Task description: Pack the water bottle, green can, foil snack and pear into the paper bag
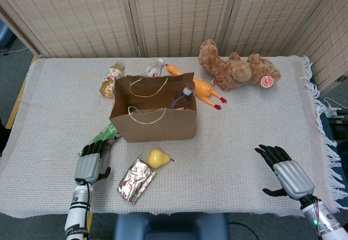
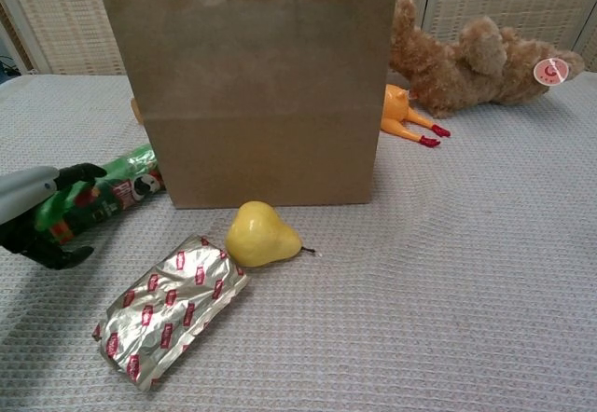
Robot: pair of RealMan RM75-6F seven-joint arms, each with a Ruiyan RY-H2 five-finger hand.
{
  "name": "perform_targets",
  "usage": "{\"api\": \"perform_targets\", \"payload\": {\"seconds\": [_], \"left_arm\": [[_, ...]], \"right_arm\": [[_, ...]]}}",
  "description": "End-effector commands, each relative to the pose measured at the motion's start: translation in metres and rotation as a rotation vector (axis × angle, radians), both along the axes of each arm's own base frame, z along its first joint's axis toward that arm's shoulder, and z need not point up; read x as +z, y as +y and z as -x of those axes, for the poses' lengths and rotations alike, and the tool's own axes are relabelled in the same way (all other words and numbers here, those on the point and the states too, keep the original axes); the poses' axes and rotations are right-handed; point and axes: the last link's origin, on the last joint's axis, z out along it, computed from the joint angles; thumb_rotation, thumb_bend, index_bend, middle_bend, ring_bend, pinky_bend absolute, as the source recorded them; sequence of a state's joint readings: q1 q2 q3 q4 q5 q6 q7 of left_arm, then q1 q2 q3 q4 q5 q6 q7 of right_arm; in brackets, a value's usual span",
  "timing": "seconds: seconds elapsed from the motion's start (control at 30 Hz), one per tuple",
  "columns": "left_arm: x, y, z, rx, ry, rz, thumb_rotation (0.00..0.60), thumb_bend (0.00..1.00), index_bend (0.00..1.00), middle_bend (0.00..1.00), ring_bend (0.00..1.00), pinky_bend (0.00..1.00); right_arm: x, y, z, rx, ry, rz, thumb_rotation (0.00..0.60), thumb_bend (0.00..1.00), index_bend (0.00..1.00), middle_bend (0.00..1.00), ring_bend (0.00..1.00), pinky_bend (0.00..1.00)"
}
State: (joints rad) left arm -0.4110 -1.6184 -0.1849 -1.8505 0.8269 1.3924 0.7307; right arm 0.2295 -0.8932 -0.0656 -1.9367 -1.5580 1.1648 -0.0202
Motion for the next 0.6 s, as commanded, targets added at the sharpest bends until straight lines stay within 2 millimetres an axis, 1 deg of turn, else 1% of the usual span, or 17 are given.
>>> {"api": "perform_targets", "payload": {"seconds": [0.03, 0.3, 0.5, 0.6], "left_arm": [[0.002, 0.005, -0.001, -0.002, 0.011, -0.023, 0.600, 0.35, 0.00, 0.00, 0.00, 0.00], [-0.004, 0.014, 0.001, 0.069, 0.033, -0.014, 0.600, 0.35, 0.00, 0.00, 0.00, 0.00], [-0.002, 0.035, -0.004, 0.080, 0.076, -0.043, 0.600, 0.35, 0.00, 0.00, 0.00, 0.00], [-0.001, 0.041, -0.004, 0.095, 0.110, -0.038, 0.600, 0.35, 0.00, 0.00, 0.00, 0.00]], "right_arm": [[0.000, 0.000, 0.000, -0.002, 0.000, 0.000, 0.600, 0.02, 0.00, 0.00, 0.00, 0.00], [-0.001, 0.000, 0.000, -0.001, 0.005, -0.001, 0.600, 0.02, 0.00, 0.00, 0.00, 0.00], [-0.002, 0.000, 0.000, -0.002, 0.008, -0.004, 0.600, 0.02, 0.00, 0.00, 0.00, 0.00], [-0.002, -0.001, -0.001, -0.002, 0.007, -0.004, 0.600, 0.02, 0.00, 0.00, 0.00, 0.00]]}}
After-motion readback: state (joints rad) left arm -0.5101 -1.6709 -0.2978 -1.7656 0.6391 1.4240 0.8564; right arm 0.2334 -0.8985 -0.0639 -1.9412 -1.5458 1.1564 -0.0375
